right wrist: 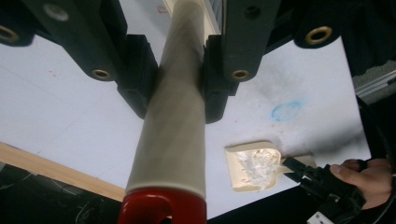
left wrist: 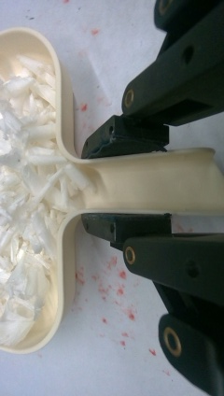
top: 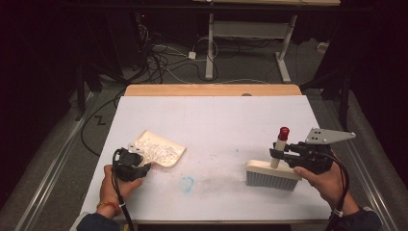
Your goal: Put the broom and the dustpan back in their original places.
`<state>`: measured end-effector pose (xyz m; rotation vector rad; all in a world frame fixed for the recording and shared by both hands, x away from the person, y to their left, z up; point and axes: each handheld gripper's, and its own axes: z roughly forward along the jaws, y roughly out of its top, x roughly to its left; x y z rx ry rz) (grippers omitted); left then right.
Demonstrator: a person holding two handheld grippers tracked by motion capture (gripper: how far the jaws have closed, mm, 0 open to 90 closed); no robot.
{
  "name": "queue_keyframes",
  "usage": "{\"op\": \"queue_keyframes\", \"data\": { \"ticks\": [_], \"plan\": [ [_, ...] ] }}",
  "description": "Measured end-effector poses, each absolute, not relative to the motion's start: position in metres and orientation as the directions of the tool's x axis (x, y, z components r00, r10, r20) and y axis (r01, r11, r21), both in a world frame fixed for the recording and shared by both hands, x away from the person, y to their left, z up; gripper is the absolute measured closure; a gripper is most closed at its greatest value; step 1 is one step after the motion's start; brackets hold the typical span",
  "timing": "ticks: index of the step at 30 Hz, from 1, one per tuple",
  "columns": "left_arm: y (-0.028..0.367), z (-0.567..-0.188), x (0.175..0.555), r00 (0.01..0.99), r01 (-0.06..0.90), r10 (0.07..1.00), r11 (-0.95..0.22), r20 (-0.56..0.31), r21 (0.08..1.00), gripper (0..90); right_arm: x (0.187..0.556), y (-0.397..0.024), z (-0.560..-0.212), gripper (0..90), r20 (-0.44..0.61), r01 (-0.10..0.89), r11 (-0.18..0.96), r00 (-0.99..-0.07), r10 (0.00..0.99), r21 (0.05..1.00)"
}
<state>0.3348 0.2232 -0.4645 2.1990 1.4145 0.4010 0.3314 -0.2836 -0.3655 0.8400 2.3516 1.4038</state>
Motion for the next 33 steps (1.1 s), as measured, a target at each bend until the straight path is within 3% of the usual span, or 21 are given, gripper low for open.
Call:
{"op": "queue_keyframes", "data": {
  "ticks": [12,24,33],
  "plan": [
    [0.221,-0.469,0.335,0.381,0.778,0.924,-0.302,-0.032,0.550,62.7,0.362,-0.277,-0.377,67.0,0.079,0.378,0.308,-0.733,0.675,0.873],
    [0.210,-0.469,0.322,0.401,0.771,0.914,-0.300,-0.062,0.562,53.0,0.392,-0.275,-0.392,63.6,0.102,0.436,0.264,-0.654,0.749,0.860],
    [0.199,-0.468,0.310,0.457,0.732,0.889,-0.360,-0.025,0.579,48.2,0.413,-0.267,-0.398,61.3,0.028,0.433,0.287,-0.589,0.807,0.854]
  ]
}}
